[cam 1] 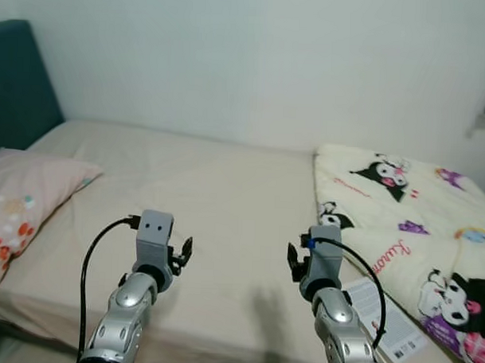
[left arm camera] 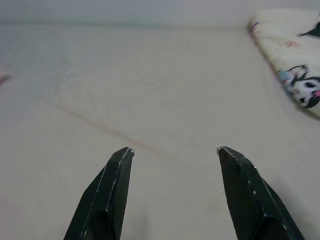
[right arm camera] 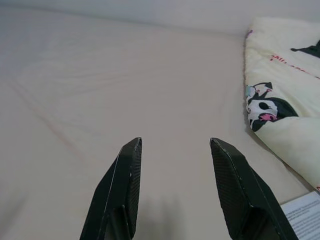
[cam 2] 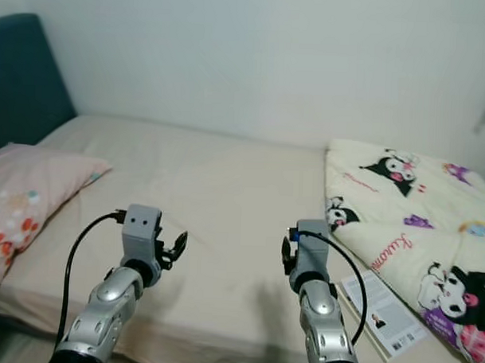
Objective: Clean up the room
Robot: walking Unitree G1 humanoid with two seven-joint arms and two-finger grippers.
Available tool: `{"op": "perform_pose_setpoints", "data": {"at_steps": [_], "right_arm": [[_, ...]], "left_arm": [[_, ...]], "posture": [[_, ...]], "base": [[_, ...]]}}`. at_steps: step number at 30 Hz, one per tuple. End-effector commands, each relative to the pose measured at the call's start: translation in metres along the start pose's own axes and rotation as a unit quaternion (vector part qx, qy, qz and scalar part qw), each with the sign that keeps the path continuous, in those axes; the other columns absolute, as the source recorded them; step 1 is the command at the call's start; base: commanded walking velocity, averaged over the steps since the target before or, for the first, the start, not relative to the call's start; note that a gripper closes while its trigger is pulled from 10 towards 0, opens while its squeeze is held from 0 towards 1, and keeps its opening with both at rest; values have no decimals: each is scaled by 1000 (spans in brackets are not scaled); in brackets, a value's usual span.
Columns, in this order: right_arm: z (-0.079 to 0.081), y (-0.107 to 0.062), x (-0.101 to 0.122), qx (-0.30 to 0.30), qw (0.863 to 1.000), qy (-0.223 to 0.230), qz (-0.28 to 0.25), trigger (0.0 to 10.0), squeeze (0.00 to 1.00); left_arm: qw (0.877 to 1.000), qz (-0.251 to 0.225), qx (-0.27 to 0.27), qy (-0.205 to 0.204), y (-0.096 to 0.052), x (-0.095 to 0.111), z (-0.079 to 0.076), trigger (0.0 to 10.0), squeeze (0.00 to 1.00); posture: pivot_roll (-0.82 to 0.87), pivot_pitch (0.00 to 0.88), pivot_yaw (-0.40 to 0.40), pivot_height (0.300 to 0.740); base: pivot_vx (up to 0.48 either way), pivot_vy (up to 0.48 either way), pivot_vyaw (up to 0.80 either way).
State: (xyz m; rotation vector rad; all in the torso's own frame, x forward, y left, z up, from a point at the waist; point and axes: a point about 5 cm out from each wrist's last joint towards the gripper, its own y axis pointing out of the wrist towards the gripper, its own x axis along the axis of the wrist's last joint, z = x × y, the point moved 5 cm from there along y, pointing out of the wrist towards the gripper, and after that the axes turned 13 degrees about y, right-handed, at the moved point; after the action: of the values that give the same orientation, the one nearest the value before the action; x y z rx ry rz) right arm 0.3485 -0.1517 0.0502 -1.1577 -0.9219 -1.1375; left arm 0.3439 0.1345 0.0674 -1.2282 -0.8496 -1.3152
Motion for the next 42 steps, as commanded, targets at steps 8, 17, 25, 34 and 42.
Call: {"op": "perform_pose_setpoints", "data": {"at_steps": [8,17,25,34,42], "right_arm": [[-3,0,3,-3,1000,0,1,10000,0],[-2,2,2,3,1000,-28,12,10000,0],[-2,1,1,1,1000,-22,13,10000,0],[-1,1,1,3,1000,-16,13,10000,0],[-4,-2,-12,-7,999,-1,38,10000,0]], "left_arm": [[1000,3,-3,-6,0,1,-4,10000,0],[1000,6,0,-5,0,1,-1,10000,0],[1000,21,6,-2,2,-2,3,10000,0],[1000,21,9,-3,2,-1,5,10000,0],[1000,19,5,16,1,0,4,10000,0]], "posture": [[9,0,-39,734],[11,3,-38,734],[14,5,-37,734],[16,9,-32,734],[18,16,-25,734]], "base": [[0,-414,0],[0,-413,356],[0,-255,500],[0,426,0],[0,0,0]]}}
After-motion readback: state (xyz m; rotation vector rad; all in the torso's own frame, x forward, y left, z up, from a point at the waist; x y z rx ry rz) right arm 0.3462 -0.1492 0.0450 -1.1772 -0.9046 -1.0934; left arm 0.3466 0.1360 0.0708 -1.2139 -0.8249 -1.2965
